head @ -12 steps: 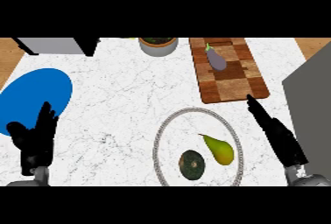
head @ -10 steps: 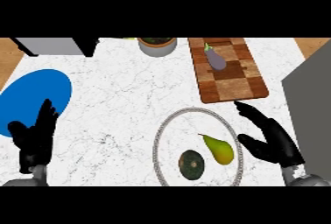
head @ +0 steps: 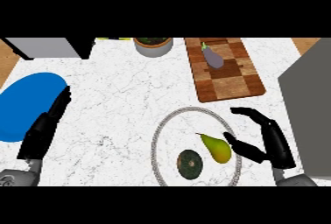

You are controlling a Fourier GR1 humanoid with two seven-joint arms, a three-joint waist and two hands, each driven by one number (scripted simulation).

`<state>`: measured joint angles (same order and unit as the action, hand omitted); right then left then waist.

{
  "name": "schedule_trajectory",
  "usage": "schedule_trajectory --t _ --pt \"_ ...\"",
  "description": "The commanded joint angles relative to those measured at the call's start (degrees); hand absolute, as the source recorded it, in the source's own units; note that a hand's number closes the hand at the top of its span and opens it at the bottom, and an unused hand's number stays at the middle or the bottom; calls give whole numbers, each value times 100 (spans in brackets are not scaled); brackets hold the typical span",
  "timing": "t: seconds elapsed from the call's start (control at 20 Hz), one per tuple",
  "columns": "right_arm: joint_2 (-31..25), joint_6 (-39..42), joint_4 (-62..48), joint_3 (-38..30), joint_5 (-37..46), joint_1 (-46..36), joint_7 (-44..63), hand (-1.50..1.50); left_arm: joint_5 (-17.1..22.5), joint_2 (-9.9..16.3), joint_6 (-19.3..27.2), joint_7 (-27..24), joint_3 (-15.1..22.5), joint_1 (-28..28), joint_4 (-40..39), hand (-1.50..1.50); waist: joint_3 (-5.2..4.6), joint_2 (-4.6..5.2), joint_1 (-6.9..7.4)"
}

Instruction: Pick the pear from the placemat and place it in the tiered shelf

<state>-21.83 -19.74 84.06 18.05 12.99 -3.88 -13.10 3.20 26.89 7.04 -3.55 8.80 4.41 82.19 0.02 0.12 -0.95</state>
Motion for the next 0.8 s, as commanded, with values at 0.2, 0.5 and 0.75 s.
schedule_trajectory --t 0.2,0.5,0.75 --pt "202 -564 -516 411 917 306 -1772 -150 -124 101 -538 -601 -60 133 -420 0 -2 -10 80" --pt "-440 -661 930 948 2975 579 841 -150 -226 -32 -466 -508 38 163 -356 0 -31 -45 8" --pt "-797 221 1336 1229 4512 667 2505 -150 -278 26 -414 -407 -11 146 -362 0 -45 -75 -28"
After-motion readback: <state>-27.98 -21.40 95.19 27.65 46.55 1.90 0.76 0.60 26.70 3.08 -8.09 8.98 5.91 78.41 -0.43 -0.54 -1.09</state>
